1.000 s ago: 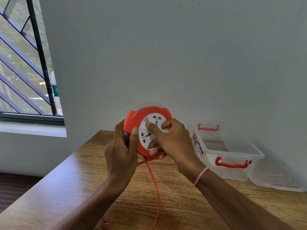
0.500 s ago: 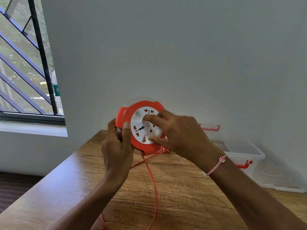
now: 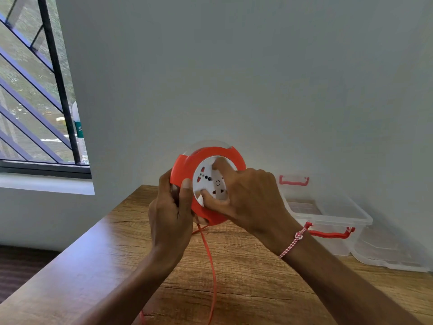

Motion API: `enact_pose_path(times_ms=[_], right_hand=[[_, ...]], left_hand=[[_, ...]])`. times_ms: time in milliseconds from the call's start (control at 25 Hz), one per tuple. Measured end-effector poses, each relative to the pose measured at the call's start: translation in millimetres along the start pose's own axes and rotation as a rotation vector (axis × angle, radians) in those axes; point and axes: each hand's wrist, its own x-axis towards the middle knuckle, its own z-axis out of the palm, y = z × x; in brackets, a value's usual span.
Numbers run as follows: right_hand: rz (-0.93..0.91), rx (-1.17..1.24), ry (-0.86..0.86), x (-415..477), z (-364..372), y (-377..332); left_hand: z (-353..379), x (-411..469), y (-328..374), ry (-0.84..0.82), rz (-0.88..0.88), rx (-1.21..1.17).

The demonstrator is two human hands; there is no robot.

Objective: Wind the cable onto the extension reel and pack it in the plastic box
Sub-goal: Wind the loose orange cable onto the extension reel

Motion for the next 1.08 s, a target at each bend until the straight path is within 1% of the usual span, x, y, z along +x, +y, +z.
enact_pose_path(times_ms=[80,120,200,280,360,400,440,480,520,560,600,640,680,760,800,1000,1080], right_hand=[[0.218,0.153,0.030,-2,4,-7],[0.290,0.213,0.023,-1,5,-7],[0.368,0.340,0.016,3,4,-3],[0.438,0.456,0.114,8,3,5],[0.567,0.505,0.201,8,5,17],[0.659,0.523,0.172,5,7,24],[0.742,0.575,0.078,2,10,30],[0.790,0.658,-0.073,-2,13,35],[0.793,0.780,-0.241,-7,17,37],[0.758,0.897,-0.390,-10,22,37],[0.704,0.971,-0.497,-14,27,36],[0.642,0.977,-0.552,-18,32,34],[0.582,0.917,-0.557,-20,37,33],[0.464,0.765,-0.506,-20,45,35],[0.438,0.752,-0.490,-20,46,37],[0.462,0.963,-0.497,-21,41,40],[0.552,1.115,-0.539,-22,40,41]], left_hand=[[1,-2,0,0.002,-0.001,0.006],[1,-1,-1,0.002,-0.013,0.012],[-1,2,-2,0.009,-0.056,0.016],[-4,8,-4,0.030,-0.106,-0.022],[-8,14,-6,0.061,-0.158,-0.063],[-10,16,-6,0.073,-0.188,-0.090],[-11,17,-6,0.080,-0.214,-0.120],[-12,18,-5,0.082,-0.236,-0.150],[-12,19,-4,0.081,-0.255,-0.175],[-12,19,-3,0.075,-0.272,-0.197],[-11,18,-2,0.069,-0.287,-0.216],[-11,18,-2,0.062,-0.303,-0.230],[-10,17,-2,0.058,-0.315,-0.235],[-10,17,-3,0.055,-0.326,-0.235],[-11,18,-3,0.058,-0.324,-0.232],[-16,26,-8,0.121,-0.346,-0.190],[-17,28,-10,0.152,-0.361,-0.184]])
